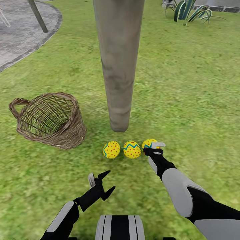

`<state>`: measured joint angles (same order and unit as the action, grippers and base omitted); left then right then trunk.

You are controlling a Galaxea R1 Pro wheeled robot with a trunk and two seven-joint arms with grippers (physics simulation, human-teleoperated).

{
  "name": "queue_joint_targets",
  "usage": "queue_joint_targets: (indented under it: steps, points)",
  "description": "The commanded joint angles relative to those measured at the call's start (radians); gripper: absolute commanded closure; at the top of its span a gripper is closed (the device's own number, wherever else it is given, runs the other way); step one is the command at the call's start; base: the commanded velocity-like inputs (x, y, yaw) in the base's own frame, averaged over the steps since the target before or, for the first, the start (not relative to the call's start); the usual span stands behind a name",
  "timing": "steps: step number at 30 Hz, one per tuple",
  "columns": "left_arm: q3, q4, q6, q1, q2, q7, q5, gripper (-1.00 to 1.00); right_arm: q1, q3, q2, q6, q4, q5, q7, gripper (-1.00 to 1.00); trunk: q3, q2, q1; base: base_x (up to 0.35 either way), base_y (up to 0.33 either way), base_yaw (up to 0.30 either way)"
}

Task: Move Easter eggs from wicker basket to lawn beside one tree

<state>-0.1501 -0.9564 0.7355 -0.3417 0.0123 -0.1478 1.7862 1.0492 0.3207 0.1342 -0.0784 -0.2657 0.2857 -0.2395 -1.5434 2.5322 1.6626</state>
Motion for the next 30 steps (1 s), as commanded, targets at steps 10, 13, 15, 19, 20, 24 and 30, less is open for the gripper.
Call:
queue_joint_targets:
  steps: [10,13,15,19,20,24,30]
  points:
    - [0.000,0.001,0.002,0.000,0.000,-0.004,-0.001,-1.00,0.000,0.004,0.001,-0.002,-0.004,0.010,-0.001,1.00,-0.024,0.002,0.003,0.000,0.000,0.000]
    - [0.000,0.001,0.002,0.000,0.000,-0.004,-0.001,-1.00,0.000,0.004,0.001,0.000,-0.004,0.010,-0.001,1.00,-0.031,0.002,0.003,0.000,0.000,0.000]
    - [0.000,0.001,0.002,0.000,0.000,-0.005,-0.001,-1.00,0.000,0.004,0.001,0.000,-0.004,0.010,-0.001,1.00,-0.031,0.002,0.003,0.000,0.000,0.000]
    - [0.000,0.004,0.002,0.000,0.000,-0.004,0.000,-1.00,0.000,0.004,0.001,0.000,-0.003,0.010,-0.001,1.00,-0.031,0.002,0.003,0.045,0.000,0.000]
    - [0.000,0.007,0.002,0.000,0.000,-0.004,0.000,-1.00,0.000,0.004,0.002,0.000,-0.003,0.010,-0.001,1.00,-0.031,0.002,0.003,0.247,0.000,0.000]
    - [0.000,0.013,0.002,0.000,0.000,-0.004,-0.001,-1.00,0.000,0.004,0.002,0.000,-0.003,0.010,-0.001,1.00,-0.031,0.002,0.003,0.128,0.000,0.000]
    - [0.000,0.013,0.002,0.000,0.000,-0.004,0.000,-1.00,0.000,0.004,0.001,-0.002,0.004,0.010,-0.001,1.00,-0.031,0.002,0.003,0.004,0.000,0.000]
